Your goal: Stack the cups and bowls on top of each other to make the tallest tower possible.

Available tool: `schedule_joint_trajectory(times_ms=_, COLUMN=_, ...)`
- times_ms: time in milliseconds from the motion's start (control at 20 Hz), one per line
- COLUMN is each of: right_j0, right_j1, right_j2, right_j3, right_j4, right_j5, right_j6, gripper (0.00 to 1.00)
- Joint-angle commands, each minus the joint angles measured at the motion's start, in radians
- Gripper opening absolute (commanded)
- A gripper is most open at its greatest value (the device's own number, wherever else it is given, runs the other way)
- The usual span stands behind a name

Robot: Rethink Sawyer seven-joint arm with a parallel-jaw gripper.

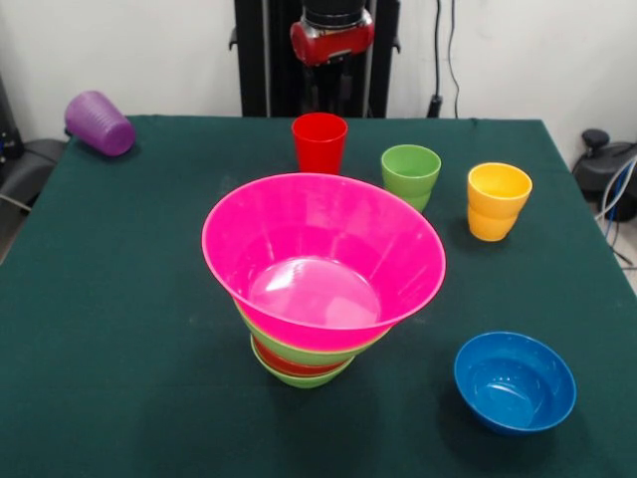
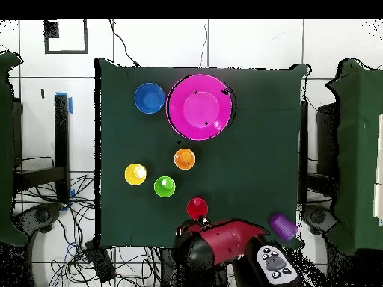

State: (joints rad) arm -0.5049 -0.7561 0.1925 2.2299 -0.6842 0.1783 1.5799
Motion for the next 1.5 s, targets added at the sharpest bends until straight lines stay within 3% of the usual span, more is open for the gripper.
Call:
schedule_joint_trajectory(times_ms=50, right_j0=-0.04, right_j1=-0.039, right_j2=0.14, right_j3=0.027, right_j4=0.066, right_j5=0.133, right_j6=0.008, gripper=1.0)
schedule_joint_trajectory(times_ms=200, right_j0=-0.035, right_j1=-0.033, right_j2=0.151, right_j3=-0.005, right_j4=0.075, right_j5=0.152, right_j6=0.011, gripper=1.0)
schedule_joint_trajectory(times_ms=650, right_j0=-0.082, right_j1=-0.113, right_j2=0.24, right_j3=0.004, right_j4=0.156, right_j5=0.261, right_j6=-0.03, gripper=1.0)
schedule_joint_trajectory(times_ms=950, right_j0=-0.059, right_j1=-0.099, right_j2=0.234, right_j3=-0.06, right_j4=0.146, right_j5=0.277, right_j6=-0.012, gripper=1.0)
schedule_joint_trajectory(times_ms=1200, right_j0=-0.068, right_j1=-0.14, right_j2=0.264, right_j3=-0.047, right_j4=0.191, right_j5=0.322, right_j6=-0.011, gripper=1.0)
schedule_joint_trajectory(times_ms=1500, right_j0=-0.072, right_j1=-0.128, right_j2=0.279, right_j3=-0.088, right_j4=0.206, right_j5=0.359, right_j6=-0.017, gripper=1.0)
